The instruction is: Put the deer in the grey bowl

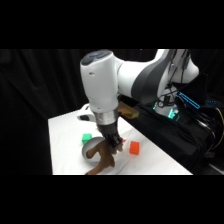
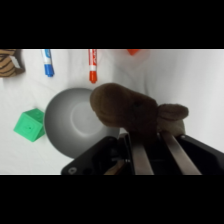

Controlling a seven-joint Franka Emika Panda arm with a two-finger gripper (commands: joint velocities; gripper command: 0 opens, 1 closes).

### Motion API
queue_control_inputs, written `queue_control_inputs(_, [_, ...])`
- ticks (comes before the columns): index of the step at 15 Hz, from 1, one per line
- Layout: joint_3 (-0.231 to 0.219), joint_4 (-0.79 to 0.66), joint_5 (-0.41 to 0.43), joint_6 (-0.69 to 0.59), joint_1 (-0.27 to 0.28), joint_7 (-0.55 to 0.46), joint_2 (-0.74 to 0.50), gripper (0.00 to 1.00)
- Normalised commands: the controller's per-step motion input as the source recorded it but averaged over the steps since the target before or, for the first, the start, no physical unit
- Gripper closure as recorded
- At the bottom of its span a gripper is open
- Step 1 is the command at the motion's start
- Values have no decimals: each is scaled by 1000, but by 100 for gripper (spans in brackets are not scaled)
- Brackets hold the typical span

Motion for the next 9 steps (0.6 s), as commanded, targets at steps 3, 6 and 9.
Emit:
queue_control_inputs(3, [-82,-50,98,53,-216,-105,-111,93])
queue_control_inputs(6, [-60,8,100,145,-141,-58,28,93])
queue_control_inputs(9, [8,78,167,176,-75,-84,203,93])
